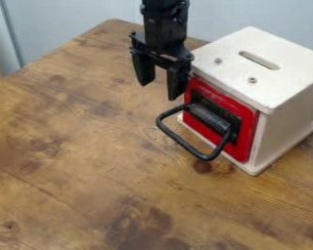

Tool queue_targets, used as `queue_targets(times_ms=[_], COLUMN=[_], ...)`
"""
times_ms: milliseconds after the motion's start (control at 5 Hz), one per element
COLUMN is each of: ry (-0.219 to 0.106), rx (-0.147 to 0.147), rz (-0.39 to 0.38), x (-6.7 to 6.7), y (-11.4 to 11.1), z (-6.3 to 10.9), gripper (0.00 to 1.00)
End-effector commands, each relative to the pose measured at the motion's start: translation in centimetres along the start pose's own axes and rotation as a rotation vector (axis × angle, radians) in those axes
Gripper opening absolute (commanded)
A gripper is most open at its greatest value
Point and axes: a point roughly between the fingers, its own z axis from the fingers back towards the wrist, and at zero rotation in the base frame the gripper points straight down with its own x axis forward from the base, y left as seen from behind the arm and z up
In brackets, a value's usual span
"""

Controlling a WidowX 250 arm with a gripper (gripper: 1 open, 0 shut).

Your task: Close the drawer

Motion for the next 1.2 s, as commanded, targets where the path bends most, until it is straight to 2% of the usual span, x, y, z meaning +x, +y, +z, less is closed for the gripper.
queue_targets(times_ms=[0, 800, 1000], ry=[-0.053, -0.051, -0.049], rx=[0.009, -0.003, 0.000], rz=[-0.051, -0.160, -0.163], x=[0.8, 0.7, -0.6], y=[-0.3, -0.9, -0.8], z=[2.2, 2.1, 4.2], gripper=[1.00, 1.00, 1.00])
